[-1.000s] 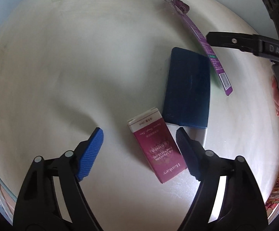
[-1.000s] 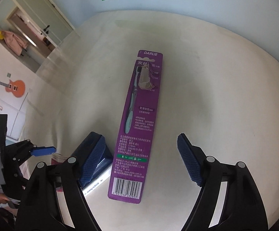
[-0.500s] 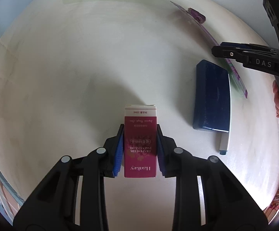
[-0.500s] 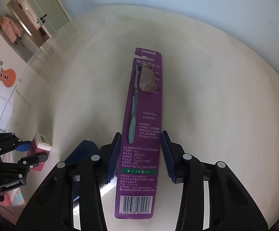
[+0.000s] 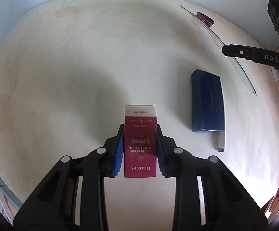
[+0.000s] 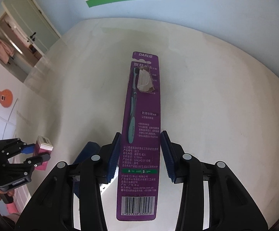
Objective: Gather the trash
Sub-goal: 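Carry the pink box and toothbrush package over the teal wastebasket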
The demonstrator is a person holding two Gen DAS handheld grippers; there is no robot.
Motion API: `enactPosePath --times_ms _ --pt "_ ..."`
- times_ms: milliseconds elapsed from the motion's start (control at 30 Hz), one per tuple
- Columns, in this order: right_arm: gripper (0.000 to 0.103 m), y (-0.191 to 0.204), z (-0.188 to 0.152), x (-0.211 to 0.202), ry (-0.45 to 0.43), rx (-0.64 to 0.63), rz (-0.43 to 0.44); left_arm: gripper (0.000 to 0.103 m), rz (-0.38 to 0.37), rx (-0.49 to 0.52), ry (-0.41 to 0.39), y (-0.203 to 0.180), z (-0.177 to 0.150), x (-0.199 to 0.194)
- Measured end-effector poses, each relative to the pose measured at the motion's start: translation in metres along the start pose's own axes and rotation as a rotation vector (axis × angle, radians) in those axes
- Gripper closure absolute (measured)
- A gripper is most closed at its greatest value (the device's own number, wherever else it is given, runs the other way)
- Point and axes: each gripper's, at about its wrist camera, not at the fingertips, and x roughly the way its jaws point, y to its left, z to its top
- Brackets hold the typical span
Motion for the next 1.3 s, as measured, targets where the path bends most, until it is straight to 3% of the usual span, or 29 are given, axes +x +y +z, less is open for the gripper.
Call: enactPosePath --times_ms 433,667,1100,1300 --pt "0.061 -0.025 -0.042 -0.059 -0.066 0.142 -0.094 0.076 -0.056 0.171 -0.035 -0.017 0.015 -0.018" --pt "0.061 -0.019 -0.078 -0.075 -0.11 0.263 -0.162 0.076 -0.11 0.317 -0.039 -0.035 0.017 -0.021" --pt "0.061 0.019 -0.218 -0.122 -0.237 0.654 -0.333 0.076 -0.248 0.737 -0.025 -0.07 -0.03 -0.048" --pt "0.061 0.051 -0.286 -0.137 -0.24 0.79 -0.381 0.076 -0.3 0.888 0.003 -0.087 -0.056 -0.053"
